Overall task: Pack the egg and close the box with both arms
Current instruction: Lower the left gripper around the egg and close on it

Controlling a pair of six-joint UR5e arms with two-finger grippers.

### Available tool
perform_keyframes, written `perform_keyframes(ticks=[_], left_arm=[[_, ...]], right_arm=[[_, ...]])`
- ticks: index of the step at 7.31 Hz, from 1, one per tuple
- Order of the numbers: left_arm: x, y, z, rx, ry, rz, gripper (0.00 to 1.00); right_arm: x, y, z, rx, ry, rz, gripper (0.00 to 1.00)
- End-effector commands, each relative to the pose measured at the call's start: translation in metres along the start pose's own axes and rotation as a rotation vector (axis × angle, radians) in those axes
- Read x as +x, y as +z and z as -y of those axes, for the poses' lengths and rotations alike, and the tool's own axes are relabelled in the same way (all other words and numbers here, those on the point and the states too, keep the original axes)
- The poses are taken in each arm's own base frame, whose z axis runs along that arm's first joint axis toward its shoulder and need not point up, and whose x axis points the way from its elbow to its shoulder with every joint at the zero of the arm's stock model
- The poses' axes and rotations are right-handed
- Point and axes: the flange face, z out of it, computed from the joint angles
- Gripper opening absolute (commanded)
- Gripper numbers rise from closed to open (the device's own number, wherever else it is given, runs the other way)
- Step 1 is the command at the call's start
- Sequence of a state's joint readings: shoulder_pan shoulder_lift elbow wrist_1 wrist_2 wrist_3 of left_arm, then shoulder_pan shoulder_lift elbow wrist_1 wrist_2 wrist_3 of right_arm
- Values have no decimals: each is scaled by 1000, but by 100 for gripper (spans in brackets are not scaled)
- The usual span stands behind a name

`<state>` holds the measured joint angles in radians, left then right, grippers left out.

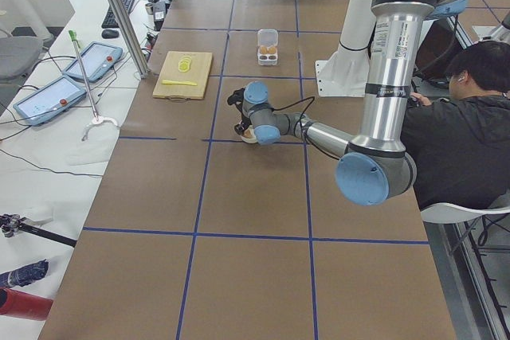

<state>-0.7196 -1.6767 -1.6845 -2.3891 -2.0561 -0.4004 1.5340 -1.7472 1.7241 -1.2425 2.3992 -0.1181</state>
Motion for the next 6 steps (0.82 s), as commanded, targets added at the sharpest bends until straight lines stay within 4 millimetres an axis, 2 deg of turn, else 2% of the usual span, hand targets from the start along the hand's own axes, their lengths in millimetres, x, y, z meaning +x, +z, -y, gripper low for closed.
perform_keyframes(ticks=[1,4,6], left_arm=[[2,7,-4,-15,0,-3,68],[4,9,-5,-19,1,-6,70],[8,8,2,-11,5,-14,77]], right_arm=[[0,0,0,-1,1,0,100],[0,0,0,0,0,0,100],[0,0,0,0,0,0,100]])
